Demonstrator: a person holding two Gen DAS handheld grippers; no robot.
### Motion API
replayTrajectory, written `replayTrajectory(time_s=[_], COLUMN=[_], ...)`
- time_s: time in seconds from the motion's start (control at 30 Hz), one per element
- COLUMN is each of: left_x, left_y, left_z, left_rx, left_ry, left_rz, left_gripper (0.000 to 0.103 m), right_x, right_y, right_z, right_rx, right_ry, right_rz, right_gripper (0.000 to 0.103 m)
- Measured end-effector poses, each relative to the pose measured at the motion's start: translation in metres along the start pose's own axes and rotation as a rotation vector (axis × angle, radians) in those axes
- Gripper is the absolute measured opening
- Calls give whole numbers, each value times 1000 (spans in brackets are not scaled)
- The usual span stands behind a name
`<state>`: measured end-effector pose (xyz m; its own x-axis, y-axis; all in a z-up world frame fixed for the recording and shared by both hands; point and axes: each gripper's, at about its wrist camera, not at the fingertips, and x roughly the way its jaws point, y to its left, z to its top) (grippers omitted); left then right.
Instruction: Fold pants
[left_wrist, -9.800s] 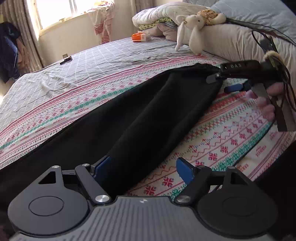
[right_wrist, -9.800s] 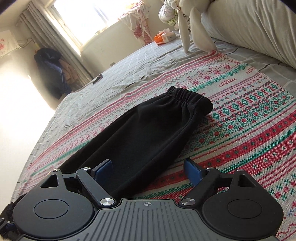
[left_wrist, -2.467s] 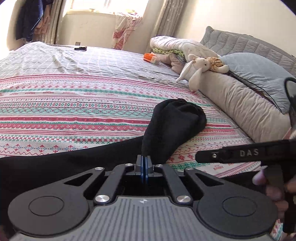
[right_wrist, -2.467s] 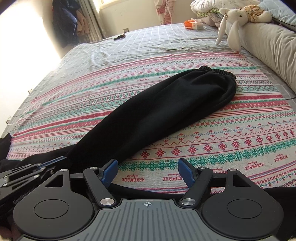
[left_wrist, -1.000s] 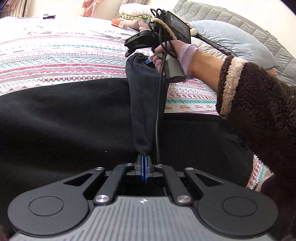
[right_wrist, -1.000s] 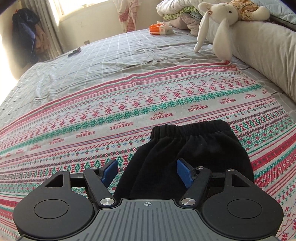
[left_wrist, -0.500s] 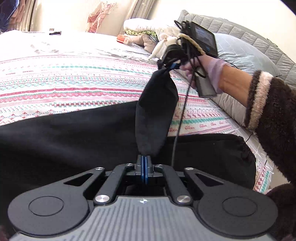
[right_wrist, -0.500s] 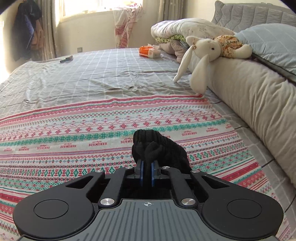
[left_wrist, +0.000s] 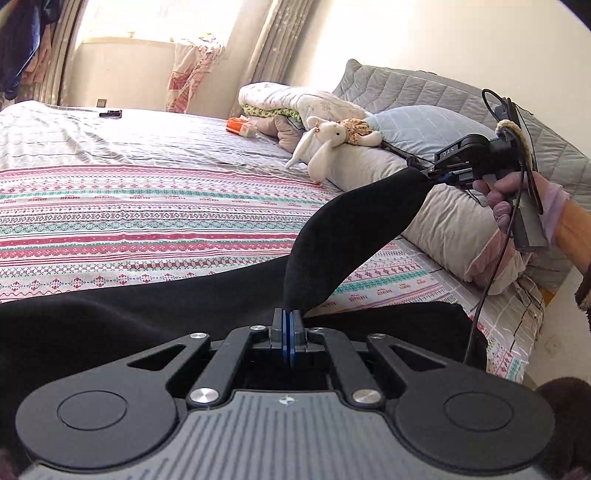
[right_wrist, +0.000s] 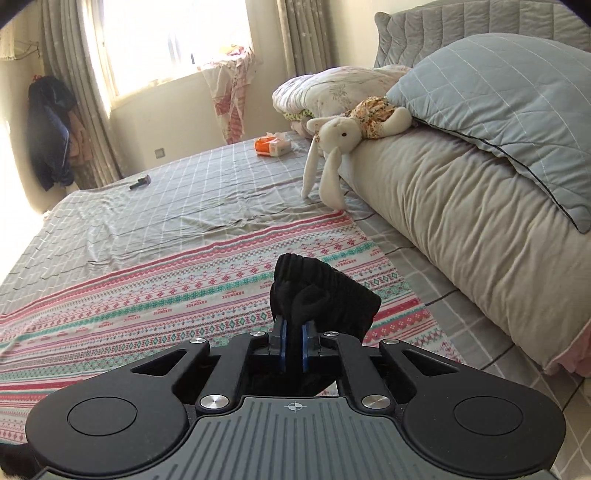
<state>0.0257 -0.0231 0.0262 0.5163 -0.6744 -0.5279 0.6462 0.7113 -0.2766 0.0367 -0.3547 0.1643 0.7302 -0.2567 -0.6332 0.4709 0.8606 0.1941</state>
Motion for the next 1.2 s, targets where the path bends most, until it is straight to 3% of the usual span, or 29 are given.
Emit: replayTrajectory(time_s=[0.4, 0.67, 0.8, 0.87, 0.9, 0.93, 0.97, 1.07, 1.2], left_x=[-31, -29, -30, -35, -39, -43, -49, -70, -98], left_y=[-24, -23, -23, -21, -20, -18, -15, -2, 36], left_z=[-60, -94, -111, -110, -107, -104, -101, -95, -87], left_rx=[219, 283, 311, 296, 281, 270, 254, 188, 35], left_ry=[113, 256, 346, 359, 353, 344, 323, 239, 124], left_rz=[-104, -132, -125, -137, -130, -121, -107, -37, 188], left_gripper=[9, 9, 12, 17, 21, 32, 45, 66, 81], right_x=[-68, -71, -64, -68, -71, -76, -81, -94, -100], right_y=[-86, -110, -116, -114, -112, -110, -109, -98, -60], right_z=[-134, -199, -219, -222, -222, -221, -219, -210, -202], right_rx=[93, 115, 97, 54, 33, 12, -10, -42, -100], right_ry=[52, 179, 239, 226, 211, 187, 165, 113, 84], right_rz=[37, -59, -166, -267, -313, -346, -363, -322, -197], right_gripper=[6, 7, 12, 44, 54, 65, 66, 70, 77])
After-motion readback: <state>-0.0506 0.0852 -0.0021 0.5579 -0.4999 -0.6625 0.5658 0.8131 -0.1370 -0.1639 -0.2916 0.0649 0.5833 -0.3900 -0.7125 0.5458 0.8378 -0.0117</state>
